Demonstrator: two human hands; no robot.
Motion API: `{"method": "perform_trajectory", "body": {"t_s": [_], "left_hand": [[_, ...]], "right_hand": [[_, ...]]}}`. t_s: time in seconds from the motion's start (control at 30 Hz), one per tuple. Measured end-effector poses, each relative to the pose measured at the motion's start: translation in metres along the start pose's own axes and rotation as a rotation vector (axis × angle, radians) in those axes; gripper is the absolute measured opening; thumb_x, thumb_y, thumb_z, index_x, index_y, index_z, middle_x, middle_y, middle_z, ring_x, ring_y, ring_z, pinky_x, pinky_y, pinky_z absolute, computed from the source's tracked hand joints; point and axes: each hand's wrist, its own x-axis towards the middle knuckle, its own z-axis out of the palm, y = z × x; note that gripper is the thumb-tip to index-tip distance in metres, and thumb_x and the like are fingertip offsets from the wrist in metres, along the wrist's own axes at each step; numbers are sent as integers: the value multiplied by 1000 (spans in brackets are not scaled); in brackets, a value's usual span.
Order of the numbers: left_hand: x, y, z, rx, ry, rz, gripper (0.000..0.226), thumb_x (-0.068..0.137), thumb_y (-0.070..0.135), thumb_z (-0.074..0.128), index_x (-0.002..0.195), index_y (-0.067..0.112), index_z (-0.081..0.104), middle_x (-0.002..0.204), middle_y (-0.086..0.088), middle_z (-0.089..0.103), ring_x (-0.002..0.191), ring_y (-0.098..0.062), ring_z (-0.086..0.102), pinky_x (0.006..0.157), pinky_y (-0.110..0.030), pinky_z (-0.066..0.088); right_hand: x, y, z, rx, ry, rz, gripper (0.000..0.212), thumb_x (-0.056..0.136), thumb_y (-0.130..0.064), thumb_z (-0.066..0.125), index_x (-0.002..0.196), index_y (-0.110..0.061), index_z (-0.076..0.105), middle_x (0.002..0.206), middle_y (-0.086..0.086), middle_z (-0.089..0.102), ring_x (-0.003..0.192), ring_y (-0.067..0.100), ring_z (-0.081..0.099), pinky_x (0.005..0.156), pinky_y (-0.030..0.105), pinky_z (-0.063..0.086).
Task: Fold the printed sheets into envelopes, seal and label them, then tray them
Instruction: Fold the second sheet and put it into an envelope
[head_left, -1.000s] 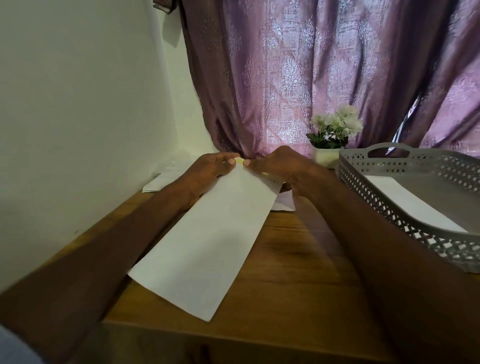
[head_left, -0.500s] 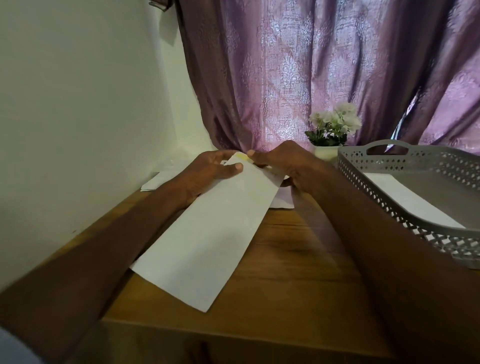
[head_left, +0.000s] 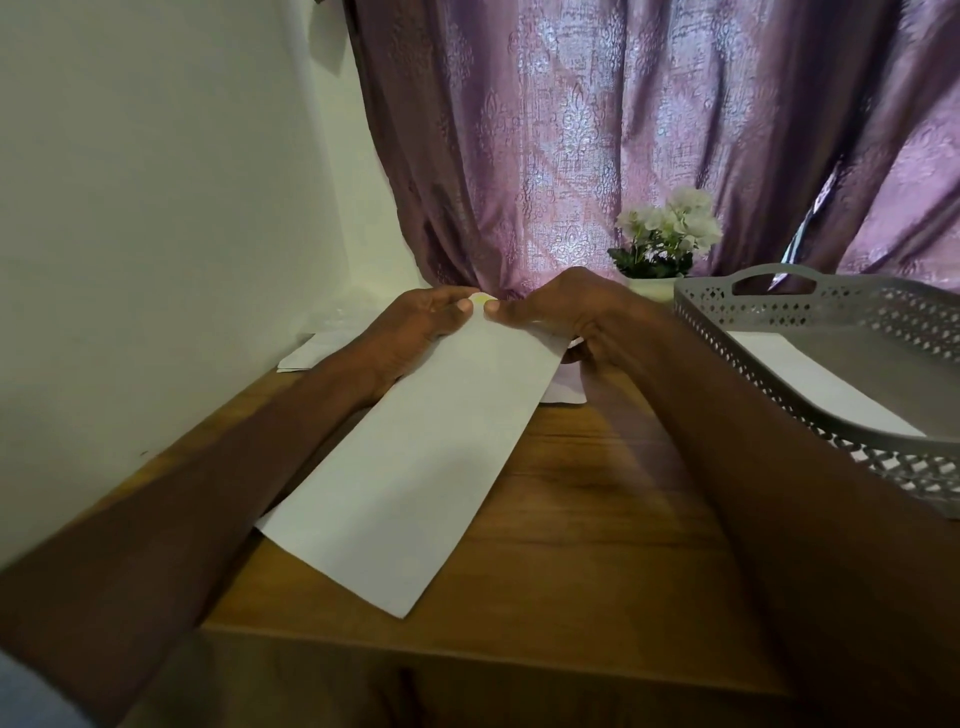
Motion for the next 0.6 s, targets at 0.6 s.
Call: {"method": "perform_trajectory", "body": {"t_s": [0.6], "left_hand": [[1, 0, -5, -27, 23, -76, 55, 80, 41, 80, 130, 21, 71, 123, -4, 75, 115, -25, 71, 109, -46, 51]], "right_hand": [[6, 5, -4, 23, -29, 35, 53, 69, -37, 93, 102, -2, 69, 92, 8, 71, 77, 19, 67, 62, 30, 54]]}}
